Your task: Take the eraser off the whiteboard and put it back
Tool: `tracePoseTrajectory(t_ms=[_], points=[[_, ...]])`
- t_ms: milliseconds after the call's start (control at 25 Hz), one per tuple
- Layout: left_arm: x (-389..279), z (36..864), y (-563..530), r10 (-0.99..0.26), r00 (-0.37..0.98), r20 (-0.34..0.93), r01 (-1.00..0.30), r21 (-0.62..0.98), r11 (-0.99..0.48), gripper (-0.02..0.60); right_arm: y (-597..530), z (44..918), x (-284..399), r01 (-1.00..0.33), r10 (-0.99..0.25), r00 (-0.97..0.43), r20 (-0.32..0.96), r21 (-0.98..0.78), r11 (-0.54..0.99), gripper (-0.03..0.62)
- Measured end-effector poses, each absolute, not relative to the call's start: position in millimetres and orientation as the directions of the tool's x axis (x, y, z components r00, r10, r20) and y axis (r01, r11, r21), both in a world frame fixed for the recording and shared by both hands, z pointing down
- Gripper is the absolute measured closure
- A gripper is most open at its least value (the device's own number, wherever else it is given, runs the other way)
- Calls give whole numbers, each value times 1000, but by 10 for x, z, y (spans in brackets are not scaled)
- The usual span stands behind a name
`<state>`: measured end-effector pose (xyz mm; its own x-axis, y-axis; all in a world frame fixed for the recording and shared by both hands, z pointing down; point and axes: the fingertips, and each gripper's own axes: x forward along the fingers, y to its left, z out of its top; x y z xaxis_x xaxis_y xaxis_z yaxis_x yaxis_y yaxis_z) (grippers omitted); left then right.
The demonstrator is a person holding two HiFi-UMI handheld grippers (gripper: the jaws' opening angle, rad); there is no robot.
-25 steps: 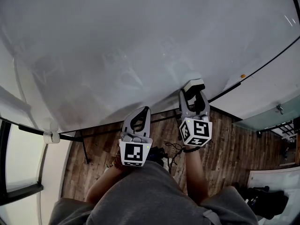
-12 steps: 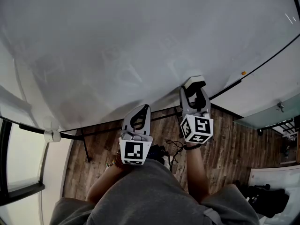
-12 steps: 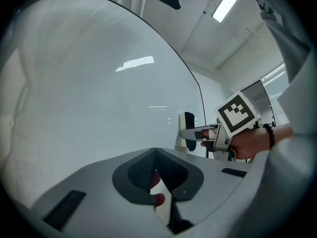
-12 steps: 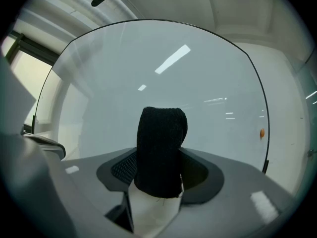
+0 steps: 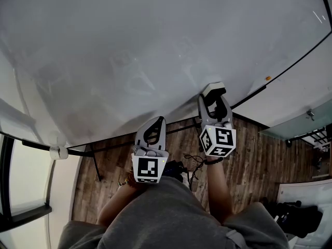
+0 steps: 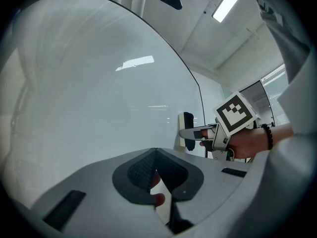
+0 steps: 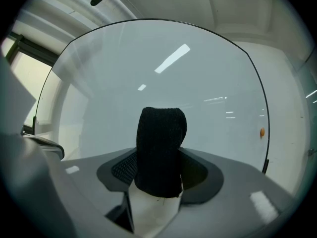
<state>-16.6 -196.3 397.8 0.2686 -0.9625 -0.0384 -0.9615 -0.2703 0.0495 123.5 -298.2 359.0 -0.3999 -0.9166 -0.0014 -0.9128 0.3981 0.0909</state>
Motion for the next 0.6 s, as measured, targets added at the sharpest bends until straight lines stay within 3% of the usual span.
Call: tracePoseTrajectory(t_ms=[600], points=[[-120,3987,-1886,-959,282,-32,-958,48,-283,574,-2960,3595,1262,-916,-919,-394,4,80,393,349]])
